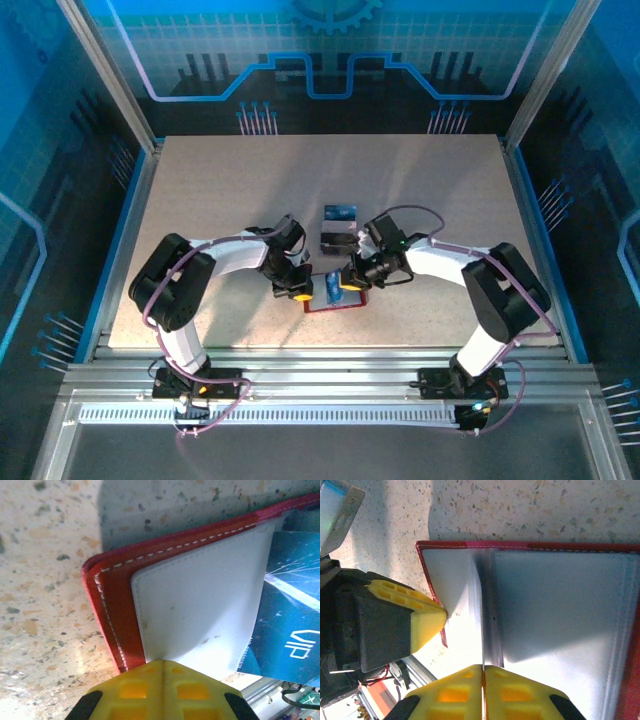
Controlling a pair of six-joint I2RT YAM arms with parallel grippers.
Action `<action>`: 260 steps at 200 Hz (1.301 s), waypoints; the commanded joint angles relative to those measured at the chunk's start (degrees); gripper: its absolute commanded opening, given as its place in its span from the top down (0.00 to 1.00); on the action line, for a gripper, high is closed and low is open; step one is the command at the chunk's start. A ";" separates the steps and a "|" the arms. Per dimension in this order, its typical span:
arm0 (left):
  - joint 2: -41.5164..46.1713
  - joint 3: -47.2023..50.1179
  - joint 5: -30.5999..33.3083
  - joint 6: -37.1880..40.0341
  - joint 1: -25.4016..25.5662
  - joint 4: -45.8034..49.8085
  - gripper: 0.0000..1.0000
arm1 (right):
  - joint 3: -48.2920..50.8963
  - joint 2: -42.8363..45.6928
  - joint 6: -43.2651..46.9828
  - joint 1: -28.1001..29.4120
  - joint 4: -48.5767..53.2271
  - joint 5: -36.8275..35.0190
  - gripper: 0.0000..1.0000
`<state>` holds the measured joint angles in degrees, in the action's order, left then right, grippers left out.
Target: Take the credit cards out of the card holder
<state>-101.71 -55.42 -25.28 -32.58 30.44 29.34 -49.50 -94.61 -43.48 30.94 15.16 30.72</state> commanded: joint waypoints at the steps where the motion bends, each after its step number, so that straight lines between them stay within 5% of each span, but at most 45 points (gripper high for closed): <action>1: 0.65 1.10 3.04 1.80 -0.64 2.91 1.00 | -0.51 2.11 1.60 -0.88 3.89 -1.14 0.92; 98: 2.15 -1.67 1.28 4.13 -2.18 2.56 1.00 | -6.96 6.01 10.01 -0.97 14.76 -3.89 0.98; 130: 5.13 -2.14 0.61 3.75 -2.19 1.82 1.00 | -14.22 5.31 24.71 -0.58 26.90 -6.38 0.99; 182: 9.29 -1.07 0.80 2.87 -2.87 -0.55 1.00 | -25.58 2.20 49.36 0.27 40.83 -20.75 1.00; 227: 11.33 1.38 -0.25 2.25 -4.40 -2.19 1.00 | -37.05 -2.35 71.74 0.09 48.24 -19.86 1.00; 260: 12.74 2.78 -0.30 2.39 -5.73 -2.01 1.00 | -47.79 -8.85 79.12 -0.59 53.70 -23.35 1.00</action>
<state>-91.11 -54.02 -24.86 -30.02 25.69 27.31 -90.15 -99.04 24.27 30.81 61.32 10.35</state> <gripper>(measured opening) 0.040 0.042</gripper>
